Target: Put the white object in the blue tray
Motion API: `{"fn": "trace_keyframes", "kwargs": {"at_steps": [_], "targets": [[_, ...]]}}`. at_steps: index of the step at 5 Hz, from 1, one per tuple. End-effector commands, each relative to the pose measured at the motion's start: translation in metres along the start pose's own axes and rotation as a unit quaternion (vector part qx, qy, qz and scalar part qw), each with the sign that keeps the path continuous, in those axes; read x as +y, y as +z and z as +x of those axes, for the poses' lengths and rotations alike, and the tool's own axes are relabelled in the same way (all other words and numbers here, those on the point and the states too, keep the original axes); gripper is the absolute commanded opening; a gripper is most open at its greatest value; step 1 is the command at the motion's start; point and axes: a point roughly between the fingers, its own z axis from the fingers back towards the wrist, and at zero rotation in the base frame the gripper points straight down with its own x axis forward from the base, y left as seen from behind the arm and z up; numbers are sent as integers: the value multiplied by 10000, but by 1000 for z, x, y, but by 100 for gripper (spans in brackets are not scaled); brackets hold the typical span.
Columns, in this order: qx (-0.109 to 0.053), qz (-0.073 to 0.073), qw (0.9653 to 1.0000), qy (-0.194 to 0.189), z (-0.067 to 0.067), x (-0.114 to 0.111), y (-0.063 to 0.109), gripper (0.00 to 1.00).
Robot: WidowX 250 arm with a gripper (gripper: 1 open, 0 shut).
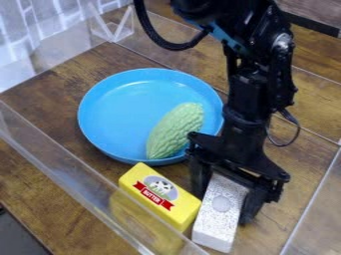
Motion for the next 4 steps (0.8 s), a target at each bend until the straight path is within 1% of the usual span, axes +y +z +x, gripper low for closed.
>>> {"fn": "trace_keyframes", "kwargs": {"at_steps": [1,2,4], "targets": [[-124,-93,9998,-140,6,-7,8,100],[-155,-155,9996,-153,6,-10,7,0],[-274,-213,9990,-272,8,-11,6,0]]}}
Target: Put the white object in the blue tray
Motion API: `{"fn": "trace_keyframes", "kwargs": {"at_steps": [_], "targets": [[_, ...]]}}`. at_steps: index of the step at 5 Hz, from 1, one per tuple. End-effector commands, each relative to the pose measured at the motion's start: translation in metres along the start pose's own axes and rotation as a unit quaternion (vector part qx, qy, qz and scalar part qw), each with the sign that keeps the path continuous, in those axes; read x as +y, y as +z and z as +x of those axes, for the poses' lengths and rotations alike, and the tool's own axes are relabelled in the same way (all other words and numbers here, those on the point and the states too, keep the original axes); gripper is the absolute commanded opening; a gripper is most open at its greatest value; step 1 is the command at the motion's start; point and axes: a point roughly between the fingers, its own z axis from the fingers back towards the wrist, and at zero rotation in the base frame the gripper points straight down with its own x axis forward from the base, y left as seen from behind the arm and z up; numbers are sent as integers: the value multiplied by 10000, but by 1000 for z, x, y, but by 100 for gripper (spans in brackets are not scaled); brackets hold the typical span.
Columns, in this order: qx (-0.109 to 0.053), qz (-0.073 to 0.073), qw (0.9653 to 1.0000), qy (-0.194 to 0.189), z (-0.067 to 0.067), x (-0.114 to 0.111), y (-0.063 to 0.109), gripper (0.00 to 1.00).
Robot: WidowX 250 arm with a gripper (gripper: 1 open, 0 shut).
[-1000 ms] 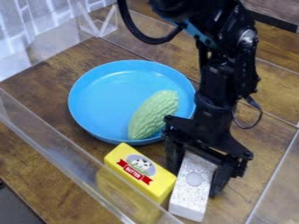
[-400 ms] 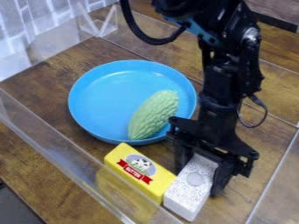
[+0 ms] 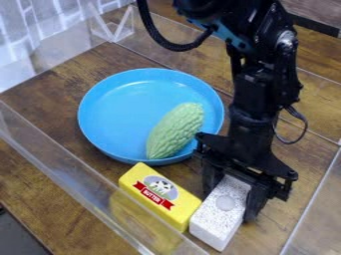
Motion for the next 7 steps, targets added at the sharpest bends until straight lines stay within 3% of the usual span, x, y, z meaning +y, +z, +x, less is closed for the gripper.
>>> {"fn": "trace_keyframes", "kwargs": {"at_steps": [1,7], "targets": [[-210,-61,9995,-236,3,-6,5,0],[-514,-162,9974,-473,5,-10,5,0]]}}
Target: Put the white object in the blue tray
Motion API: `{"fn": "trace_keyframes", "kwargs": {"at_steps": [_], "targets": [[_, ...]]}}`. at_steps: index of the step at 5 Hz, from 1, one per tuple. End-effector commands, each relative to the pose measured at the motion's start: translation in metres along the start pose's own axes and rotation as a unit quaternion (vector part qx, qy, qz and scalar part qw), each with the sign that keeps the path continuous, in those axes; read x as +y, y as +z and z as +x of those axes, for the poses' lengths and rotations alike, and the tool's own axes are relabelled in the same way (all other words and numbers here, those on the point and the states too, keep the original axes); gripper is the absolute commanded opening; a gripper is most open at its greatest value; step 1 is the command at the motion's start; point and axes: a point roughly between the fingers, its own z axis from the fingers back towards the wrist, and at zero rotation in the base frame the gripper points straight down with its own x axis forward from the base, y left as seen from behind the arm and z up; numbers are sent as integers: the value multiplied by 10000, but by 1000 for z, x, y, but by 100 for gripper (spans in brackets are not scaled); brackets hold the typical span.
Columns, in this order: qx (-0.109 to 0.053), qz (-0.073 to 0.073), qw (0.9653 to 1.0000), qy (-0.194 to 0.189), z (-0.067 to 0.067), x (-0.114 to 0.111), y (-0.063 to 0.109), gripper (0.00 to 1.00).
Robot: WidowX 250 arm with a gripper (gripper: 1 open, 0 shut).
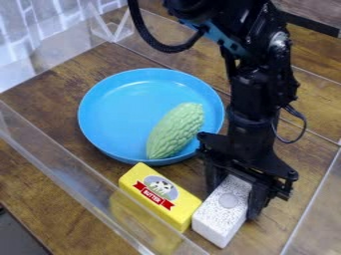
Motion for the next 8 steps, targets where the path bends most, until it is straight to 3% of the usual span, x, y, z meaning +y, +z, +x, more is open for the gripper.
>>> {"fn": "trace_keyframes", "kwargs": {"at_steps": [1,8], "targets": [[-209,-61,9994,-251,3,-9,6,0],[-302,-208,9990,-271,0,-19,0,0]]}}
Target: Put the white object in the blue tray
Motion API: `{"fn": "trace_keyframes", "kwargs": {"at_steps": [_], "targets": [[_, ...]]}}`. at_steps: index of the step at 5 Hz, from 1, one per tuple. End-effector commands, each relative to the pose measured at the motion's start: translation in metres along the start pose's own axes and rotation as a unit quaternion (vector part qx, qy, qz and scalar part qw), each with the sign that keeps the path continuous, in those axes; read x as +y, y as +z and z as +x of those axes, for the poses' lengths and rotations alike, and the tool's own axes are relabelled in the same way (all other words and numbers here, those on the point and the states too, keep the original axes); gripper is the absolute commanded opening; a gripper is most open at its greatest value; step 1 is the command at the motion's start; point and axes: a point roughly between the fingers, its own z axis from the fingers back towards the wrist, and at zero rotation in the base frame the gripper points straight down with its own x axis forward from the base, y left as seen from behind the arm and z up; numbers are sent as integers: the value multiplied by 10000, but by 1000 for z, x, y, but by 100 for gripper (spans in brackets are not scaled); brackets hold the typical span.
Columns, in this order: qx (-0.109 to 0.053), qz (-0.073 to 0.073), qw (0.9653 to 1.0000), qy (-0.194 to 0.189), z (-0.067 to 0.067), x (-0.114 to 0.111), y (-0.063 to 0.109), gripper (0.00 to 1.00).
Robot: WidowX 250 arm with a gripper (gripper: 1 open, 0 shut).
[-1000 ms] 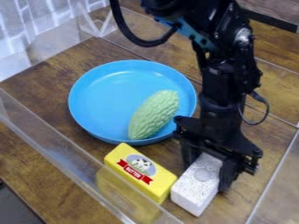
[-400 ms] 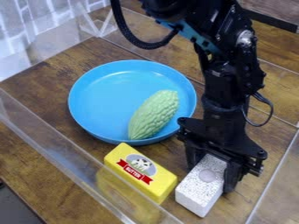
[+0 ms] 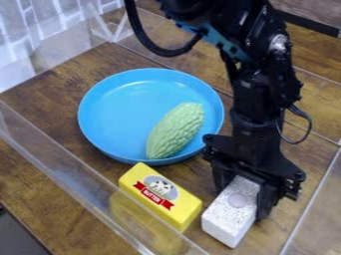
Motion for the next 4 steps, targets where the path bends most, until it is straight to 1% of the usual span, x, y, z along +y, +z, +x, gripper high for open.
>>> {"fn": "trace_keyframes", "kwargs": {"at_steps": [1,2,4], "targets": [[3,-53,9997,-248,-4,-10,0,0],[18,-71,9997,-246,-5,-11,-1,0],[48,88,9992,-375,-1,-8,18,0]]}}
